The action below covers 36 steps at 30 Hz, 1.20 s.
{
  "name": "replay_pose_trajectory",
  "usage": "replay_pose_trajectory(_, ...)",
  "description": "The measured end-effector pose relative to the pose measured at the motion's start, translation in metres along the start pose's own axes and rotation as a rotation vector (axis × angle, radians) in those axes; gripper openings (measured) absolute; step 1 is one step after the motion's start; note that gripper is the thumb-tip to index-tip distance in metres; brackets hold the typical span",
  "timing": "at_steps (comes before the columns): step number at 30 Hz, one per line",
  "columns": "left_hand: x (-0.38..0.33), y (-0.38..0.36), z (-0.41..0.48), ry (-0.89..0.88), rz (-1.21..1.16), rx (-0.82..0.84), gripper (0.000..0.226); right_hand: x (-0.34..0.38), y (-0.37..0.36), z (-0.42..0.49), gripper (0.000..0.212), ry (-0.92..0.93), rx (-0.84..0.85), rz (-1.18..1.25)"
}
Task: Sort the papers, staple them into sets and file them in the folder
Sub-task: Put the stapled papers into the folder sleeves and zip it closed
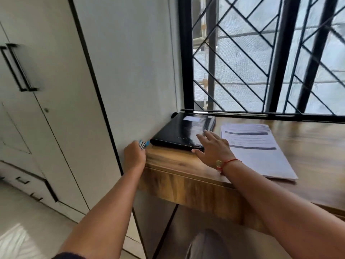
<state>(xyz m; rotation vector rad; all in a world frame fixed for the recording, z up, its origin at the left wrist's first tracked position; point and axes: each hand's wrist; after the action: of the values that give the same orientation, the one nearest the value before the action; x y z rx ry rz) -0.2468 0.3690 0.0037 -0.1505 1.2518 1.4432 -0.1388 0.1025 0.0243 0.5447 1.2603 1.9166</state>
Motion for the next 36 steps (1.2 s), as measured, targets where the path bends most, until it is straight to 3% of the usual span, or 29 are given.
replay_pose_trajectory(4,0.008,-0.001,0.007,0.032,-0.018,-0.008,0.029,0.007,-0.006,0.007,0.068,-0.004,0.032,-0.018)
replay_pose_trajectory(11,0.011,-0.015,0.012,0.060,0.038,-0.006,0.023,0.010,-0.014,0.009,0.064,-0.008,0.056,-0.024)
replay_pose_trajectory(21,0.008,-0.023,0.013,0.020,-0.083,-0.036,0.029,-0.004,-0.011,0.003,0.057,-0.052,0.020,-0.010)
replay_pose_trajectory(23,0.004,-0.021,0.009,-0.063,-0.066,-0.088,0.031,-0.016,-0.006,0.000,0.053,-0.100,-0.032,-0.039)
replay_pose_trajectory(27,-0.036,-0.035,-0.008,-0.452,-0.012,-0.162,0.028,-0.065,0.009,-0.013,0.054,-0.347,-0.060,-0.142)
replay_pose_trajectory(29,-0.073,-0.052,-0.026,-0.546,-0.124,-0.035,0.018,-0.094,0.014,-0.025,0.057,-0.511,0.008,-0.169)
replay_pose_trajectory(31,-0.113,-0.069,-0.052,-0.524,-0.218,0.182,0.014,-0.121,0.017,-0.042,0.056,-0.682,0.081,-0.129)
replay_pose_trajectory(33,-0.148,-0.087,-0.078,-0.430,-0.221,0.403,0.022,-0.143,0.019,-0.058,0.053,-0.793,0.190,-0.056)
replay_pose_trajectory(36,-0.187,-0.113,-0.102,-0.327,-0.040,0.638,0.048,-0.163,0.023,-0.081,0.055,-0.809,0.346,0.045)
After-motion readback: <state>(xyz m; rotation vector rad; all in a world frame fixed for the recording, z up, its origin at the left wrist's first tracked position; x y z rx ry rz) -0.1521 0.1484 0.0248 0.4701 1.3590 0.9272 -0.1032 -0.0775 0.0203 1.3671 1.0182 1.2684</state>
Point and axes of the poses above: each hand's wrist, its own z-axis towards the middle knuckle, its own y-axis out of the back of the hand, x = y × z, and after that the axes turned 13 degrees about -z, right-handed
